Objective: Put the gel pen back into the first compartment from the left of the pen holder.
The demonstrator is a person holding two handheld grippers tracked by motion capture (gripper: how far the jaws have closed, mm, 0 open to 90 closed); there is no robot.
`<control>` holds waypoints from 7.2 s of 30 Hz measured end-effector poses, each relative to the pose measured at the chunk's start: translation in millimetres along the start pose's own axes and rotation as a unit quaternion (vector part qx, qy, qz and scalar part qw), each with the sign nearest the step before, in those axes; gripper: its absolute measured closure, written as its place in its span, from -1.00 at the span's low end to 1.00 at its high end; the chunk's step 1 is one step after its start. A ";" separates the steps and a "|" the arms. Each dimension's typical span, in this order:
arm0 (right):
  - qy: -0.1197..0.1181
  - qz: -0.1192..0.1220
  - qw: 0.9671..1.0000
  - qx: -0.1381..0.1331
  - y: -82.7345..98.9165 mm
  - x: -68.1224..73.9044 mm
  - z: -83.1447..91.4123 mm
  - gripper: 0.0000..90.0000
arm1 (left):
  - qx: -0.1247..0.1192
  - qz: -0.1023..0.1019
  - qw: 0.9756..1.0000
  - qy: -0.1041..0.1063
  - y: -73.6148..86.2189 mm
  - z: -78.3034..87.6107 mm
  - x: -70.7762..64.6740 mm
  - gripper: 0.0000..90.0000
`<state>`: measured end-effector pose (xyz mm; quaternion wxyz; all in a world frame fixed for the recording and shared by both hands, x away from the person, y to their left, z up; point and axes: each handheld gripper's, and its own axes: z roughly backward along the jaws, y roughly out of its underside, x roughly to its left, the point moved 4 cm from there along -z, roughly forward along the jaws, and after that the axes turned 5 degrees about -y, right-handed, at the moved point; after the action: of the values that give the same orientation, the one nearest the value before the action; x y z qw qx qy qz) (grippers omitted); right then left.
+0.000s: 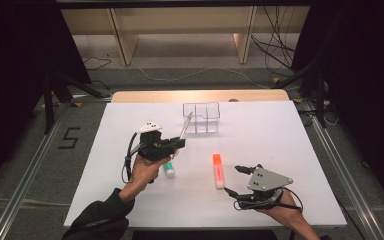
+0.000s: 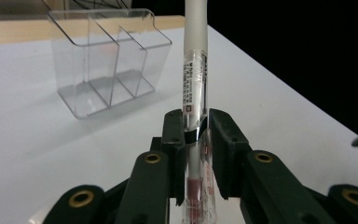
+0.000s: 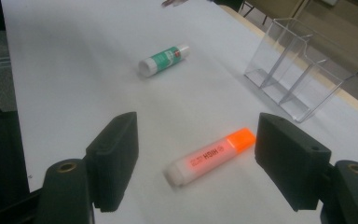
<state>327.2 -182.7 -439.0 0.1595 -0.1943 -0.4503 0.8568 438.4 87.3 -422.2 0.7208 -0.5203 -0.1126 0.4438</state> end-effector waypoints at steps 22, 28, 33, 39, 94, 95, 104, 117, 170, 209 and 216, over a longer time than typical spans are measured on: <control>-0.009 -0.049 0.999 -0.010 11.5 -1.9 2.8 -0.38 | -0.101 0.011 0.993 -0.052 -45.0 -41.5 26.2 0.69; -0.015 -0.064 0.998 -0.018 11.6 -3.2 4.3 -0.40 | -0.109 0.012 0.992 -0.057 -54.0 -50.9 29.3 0.69; -0.022 -0.082 0.996 -0.029 11.9 -4.9 5.3 -0.40 | -0.111 0.008 0.992 -0.061 -59.1 -57.4 30.8 0.69; -0.024 -0.082 0.996 -0.030 12.6 -5.6 5.6 -0.40 | -0.119 0.009 0.991 -0.061 -64.4 -66.5 32.6 0.69; -0.037 -0.064 0.997 -0.033 11.5 -1.9 4.0 -0.36 | -0.115 0.012 0.987 -0.115 -76.7 -122.8 56.5 0.69; -0.036 -0.063 0.997 -0.033 11.4 -2.0 4.0 -0.36 | -0.114 0.011 0.987 -0.116 -76.6 -123.2 56.6 0.69; -0.038 -0.063 0.997 -0.034 11.0 -1.4 4.8 -0.35 | -0.108 0.005 0.987 -0.123 -76.5 -126.6 57.4 0.69; -0.039 -0.059 0.997 -0.037 10.6 -1.0 5.5 -0.34 | -0.108 0.004 0.986 -0.126 -73.0 -130.8 59.0 0.68; -0.034 -0.067 0.996 -0.038 10.1 -4.1 7.0 -0.35 | -0.013 -0.012 0.995 -0.098 -77.5 -68.7 46.5 -0.37; -0.019 -0.128 0.991 -0.012 15.5 -12.1 2.3 -0.39 | 0.040 -0.019 0.997 -0.070 -23.7 -0.7 38.5 -0.46; -0.014 -0.145 0.989 -0.007 17.5 -15.1 -1.0 -0.40 | 0.033 -0.020 0.997 -0.061 -13.2 10.6 34.7 -0.47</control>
<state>339.2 -198.2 -451.2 0.2741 -0.1158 -0.4816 0.8243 458.8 119.5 -416.8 0.7378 -0.4658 -0.1522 0.4643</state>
